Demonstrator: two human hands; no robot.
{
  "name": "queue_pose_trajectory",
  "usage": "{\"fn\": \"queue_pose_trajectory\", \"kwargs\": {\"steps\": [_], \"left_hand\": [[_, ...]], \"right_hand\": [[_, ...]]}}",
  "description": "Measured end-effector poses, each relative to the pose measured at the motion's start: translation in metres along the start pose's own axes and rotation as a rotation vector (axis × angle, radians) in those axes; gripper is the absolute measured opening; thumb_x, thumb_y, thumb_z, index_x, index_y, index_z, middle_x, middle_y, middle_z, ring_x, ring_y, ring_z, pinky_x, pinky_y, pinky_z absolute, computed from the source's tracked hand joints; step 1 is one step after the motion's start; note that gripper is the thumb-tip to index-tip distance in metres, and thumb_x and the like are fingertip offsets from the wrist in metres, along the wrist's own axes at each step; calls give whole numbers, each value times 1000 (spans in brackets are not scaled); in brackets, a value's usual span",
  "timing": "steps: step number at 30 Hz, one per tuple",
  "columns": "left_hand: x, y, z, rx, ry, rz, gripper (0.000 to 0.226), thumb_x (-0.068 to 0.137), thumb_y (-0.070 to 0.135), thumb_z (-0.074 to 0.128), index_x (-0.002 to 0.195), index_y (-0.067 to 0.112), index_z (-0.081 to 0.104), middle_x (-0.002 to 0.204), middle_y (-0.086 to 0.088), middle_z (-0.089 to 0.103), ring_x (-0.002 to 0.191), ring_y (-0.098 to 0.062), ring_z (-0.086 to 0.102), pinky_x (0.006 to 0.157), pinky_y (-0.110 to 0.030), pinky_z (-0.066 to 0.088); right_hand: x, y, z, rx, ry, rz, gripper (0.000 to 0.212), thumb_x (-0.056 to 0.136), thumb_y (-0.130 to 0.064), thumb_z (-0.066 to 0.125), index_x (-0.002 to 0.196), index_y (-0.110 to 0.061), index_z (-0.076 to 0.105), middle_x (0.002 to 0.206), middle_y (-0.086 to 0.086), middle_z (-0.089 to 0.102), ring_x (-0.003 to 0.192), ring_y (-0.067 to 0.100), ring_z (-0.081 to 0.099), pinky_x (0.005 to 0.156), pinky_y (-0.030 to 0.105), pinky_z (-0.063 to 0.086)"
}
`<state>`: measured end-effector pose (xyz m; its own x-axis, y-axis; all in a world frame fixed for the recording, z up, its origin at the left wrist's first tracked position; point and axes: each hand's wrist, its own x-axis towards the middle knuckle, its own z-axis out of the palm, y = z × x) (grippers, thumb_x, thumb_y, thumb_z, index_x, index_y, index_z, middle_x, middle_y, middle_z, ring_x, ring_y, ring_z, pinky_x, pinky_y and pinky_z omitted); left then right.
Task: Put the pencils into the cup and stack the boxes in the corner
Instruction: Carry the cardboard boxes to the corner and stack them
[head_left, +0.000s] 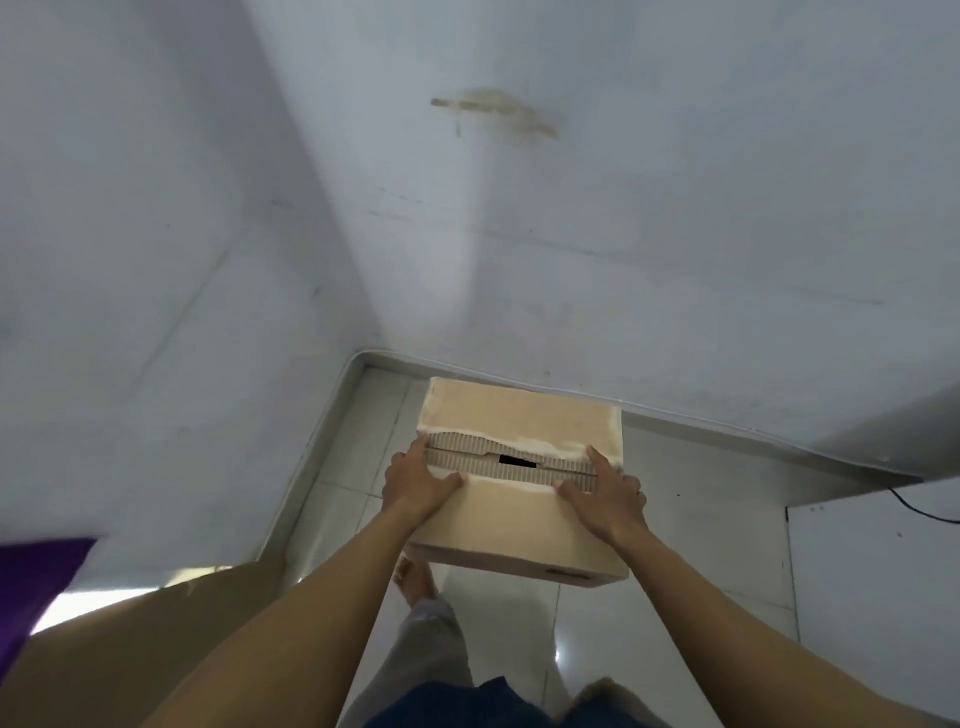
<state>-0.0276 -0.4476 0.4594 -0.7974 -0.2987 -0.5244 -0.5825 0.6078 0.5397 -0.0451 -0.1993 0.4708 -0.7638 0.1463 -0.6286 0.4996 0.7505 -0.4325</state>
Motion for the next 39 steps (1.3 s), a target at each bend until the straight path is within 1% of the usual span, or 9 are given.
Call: {"fn": "queue_pose_trajectory", "kwargs": {"steps": [4,7,12,15,23,28,33,36,39], "left_hand": [[60,-20,-31,26,-21,-21,81,73,48,72,141,27,34,133,-10,46,121,-30,47,102,-45,42],[114,-45,-53,67,-31,-55,83,71,50,73,141,29,34,133,-12,46,121,-31,47,101,-46,43],[202,-92,-69,42,-65,-69,87,65,51,75,139,29,36,137,-10,46,124,-31,46,101,-47,43],[252,-122,-64,26,-65,-64,92,61,52,76,140,28,35,141,-8,43,127,-30,43,105,-47,40],[366,-201,5,2,-93,-87,97,61,50,81,142,31,31,142,-6,42,126,-28,44,104,-48,41],[433,-241,52,27,-32,-76,98,62,47,82,143,29,30,144,-9,39,130,-31,39,106,-49,37],[495,-279,88,64,-26,-116,102,57,56,81,142,35,28,145,-5,39,129,-32,40,105,-52,37],[522,-301,102,6,-60,-167,109,46,67,73,141,40,28,146,-2,39,130,-30,40,106,-51,37],[533,-311,108,20,-114,-148,113,50,64,77,145,37,23,153,-2,27,137,-29,31,111,-49,31]], "right_hand": [[31,-47,41,25,15,77,77,82,-57,59,148,-39,25,147,17,35,135,37,30,108,46,30],[62,-85,80,53,-5,96,76,83,-56,59,148,-39,25,148,18,35,134,38,31,108,46,29],[120,-126,134,67,-58,79,77,83,-54,60,149,-38,23,149,18,31,136,38,29,109,45,30],[166,-137,162,62,-90,52,76,84,-53,61,148,-39,23,149,18,29,135,39,32,110,46,31],[287,-109,257,92,-161,20,79,80,-50,65,147,-43,22,144,15,29,131,36,39,108,48,39],[364,-91,314,92,-154,-16,82,78,-47,69,147,-42,24,143,13,28,131,36,38,104,50,44],[432,-78,366,116,-131,-56,79,81,-46,67,146,-44,22,148,8,23,133,35,35,102,51,45],[461,-67,395,106,-158,-46,80,83,-47,65,148,-44,18,148,8,24,133,34,37,103,49,44],[471,-63,407,93,-174,-47,83,84,-44,64,150,-40,14,147,8,20,131,34,39,104,48,44]]}}
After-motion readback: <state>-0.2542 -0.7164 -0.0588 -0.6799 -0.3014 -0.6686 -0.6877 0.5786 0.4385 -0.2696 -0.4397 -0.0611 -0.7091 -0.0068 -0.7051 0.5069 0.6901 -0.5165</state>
